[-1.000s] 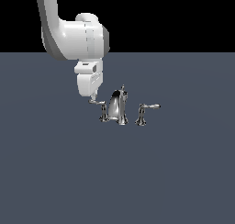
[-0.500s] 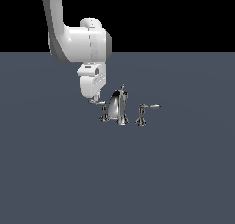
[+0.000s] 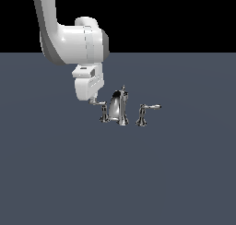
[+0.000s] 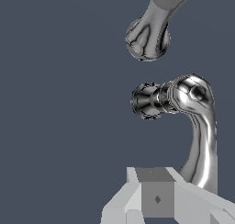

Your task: Turn on the faucet by rotating a designated handle.

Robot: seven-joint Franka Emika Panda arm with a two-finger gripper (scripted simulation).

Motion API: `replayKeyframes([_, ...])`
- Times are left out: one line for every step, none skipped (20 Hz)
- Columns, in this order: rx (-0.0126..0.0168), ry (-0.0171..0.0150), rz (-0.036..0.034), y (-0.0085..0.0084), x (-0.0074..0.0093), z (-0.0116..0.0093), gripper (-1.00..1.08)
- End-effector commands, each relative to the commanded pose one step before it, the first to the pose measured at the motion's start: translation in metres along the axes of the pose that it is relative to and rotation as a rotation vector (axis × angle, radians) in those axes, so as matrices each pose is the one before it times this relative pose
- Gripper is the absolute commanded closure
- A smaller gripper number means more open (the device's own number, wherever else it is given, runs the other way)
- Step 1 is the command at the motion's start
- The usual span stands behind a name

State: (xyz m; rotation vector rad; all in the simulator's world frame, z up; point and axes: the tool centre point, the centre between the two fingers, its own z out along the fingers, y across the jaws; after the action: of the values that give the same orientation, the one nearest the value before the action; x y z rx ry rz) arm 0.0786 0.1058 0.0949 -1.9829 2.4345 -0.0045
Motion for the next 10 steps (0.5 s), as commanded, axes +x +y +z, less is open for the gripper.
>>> replayKeyframes([-0.00327, 0.00005, -0.00198, 0.01044, -0.00471, -0.00001, 1.08])
replayKeyframes([0.00000, 0.00000, 0.00000, 0.00343, -0.00151, 0.00003, 1.08])
replayKeyframes([0.00000, -0.00020, 0.00045, 0.00336, -0.00125, -0.00002, 1.08])
replayKeyframes([0.00000, -0.00020, 0.00045, 0.00339, -0.00127, -0.00002, 1.08])
replayKeyframes([0.00000, 0.00000, 0.00000, 0.00000, 0.00000, 0.00000, 1.08])
replayKeyframes([0.00895, 0.00034, 0.01227, -0.00990, 0.00851, -0.00015, 1.08])
replayKeyframes([-0.00041, -0.00001, -0.00055, 0.00293, 0.00058, -0.00002, 1.08])
replayKeyframes([-0.00051, -0.00002, -0.00068, 0.00297, 0.00052, 0.00003, 1.08])
replayKeyframes([-0.00041, -0.00001, -0.00055, 0.00297, 0.00059, -0.00002, 1.08])
replayKeyframes([-0.00041, -0.00002, -0.00055, 0.00299, 0.00060, -0.00002, 1.08])
